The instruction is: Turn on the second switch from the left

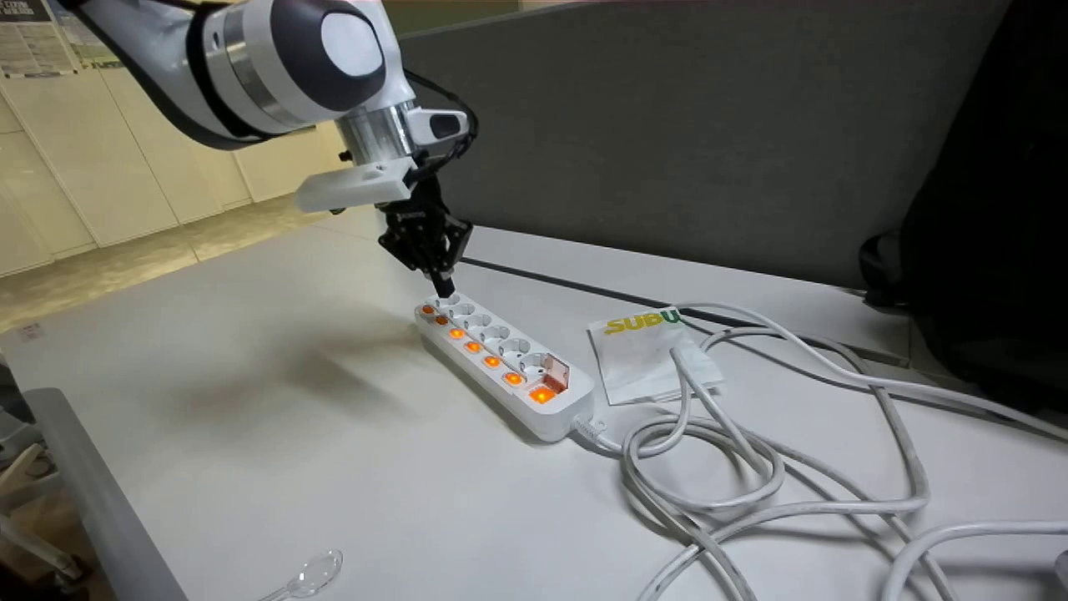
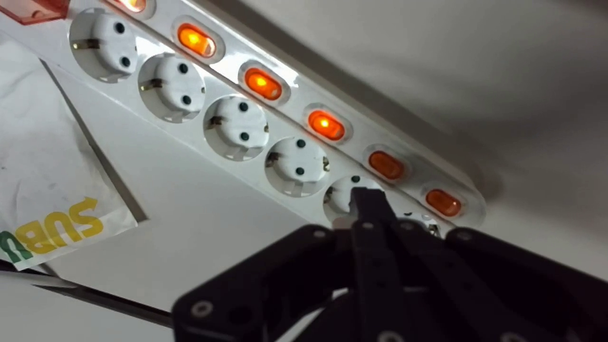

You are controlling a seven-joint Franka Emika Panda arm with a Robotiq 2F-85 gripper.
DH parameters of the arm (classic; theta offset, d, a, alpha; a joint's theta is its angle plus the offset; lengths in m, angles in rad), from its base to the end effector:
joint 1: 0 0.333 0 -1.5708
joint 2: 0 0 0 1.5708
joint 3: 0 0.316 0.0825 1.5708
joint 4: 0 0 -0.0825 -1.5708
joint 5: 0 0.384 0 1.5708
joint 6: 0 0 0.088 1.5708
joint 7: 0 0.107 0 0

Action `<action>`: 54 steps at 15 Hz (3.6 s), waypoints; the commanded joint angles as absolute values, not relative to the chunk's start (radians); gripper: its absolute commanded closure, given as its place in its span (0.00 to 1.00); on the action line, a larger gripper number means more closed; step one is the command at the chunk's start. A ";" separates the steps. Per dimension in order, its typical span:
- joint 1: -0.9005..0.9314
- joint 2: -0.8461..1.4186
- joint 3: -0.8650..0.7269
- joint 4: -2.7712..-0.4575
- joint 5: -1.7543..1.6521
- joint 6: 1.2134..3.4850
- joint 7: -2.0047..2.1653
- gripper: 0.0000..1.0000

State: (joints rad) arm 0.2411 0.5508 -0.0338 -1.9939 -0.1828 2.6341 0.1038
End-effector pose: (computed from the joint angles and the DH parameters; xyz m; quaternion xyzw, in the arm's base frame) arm 0.6024 0.1319 0.1890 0.9887 0.1319 0.0523 0.0491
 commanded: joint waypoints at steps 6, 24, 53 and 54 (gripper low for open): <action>0.232 0.595 -0.020 -1.981 -0.159 2.633 0.157 1.00; 0.214 0.626 0.033 -1.981 -0.061 2.756 0.127 1.00; 0.172 0.572 0.074 -2.009 0.008 2.708 0.102 0.99; 0.169 0.568 0.077 -2.012 0.010 2.706 0.101 0.99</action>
